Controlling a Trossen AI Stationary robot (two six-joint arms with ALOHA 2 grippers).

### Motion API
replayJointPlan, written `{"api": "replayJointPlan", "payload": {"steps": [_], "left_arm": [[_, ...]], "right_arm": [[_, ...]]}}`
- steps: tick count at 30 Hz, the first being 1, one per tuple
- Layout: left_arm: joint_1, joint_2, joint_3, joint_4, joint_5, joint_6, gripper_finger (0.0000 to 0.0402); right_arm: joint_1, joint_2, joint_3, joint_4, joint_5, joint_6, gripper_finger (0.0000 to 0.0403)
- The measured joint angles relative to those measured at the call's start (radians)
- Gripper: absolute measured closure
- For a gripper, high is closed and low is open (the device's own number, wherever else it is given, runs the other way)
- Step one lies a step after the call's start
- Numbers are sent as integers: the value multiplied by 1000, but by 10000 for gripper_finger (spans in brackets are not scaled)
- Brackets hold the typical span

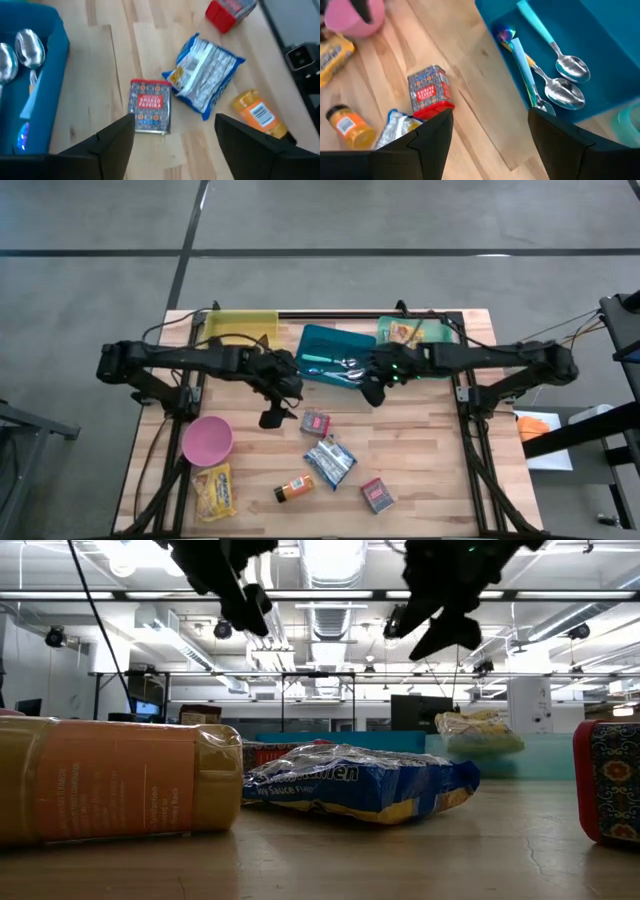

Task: Pick & Place Food Item
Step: Put the red seasoning can into the yellow bin

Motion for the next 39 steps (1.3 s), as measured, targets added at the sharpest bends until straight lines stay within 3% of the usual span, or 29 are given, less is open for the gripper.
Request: {"api": "replayJointPlan", "payload": {"steps": [5,11,18,26,39], "left_arm": [[0,59,0,-14,0,46,62],[0,124,0,-20,-1,60,6],[0,152,0,-14,-9,60,26],[1,192,0,16,-98,79,32],[-1,307,0,35,-28,63,32]], "right_arm": [[48,-74,-68,51,67,93,148],[74,-83,-81,86,71,127,148],[107,-68,-61,100,89,93,148],[185,-83,-61,113,94,36,148],[285,-87,-61,152,173,96,148]]}}
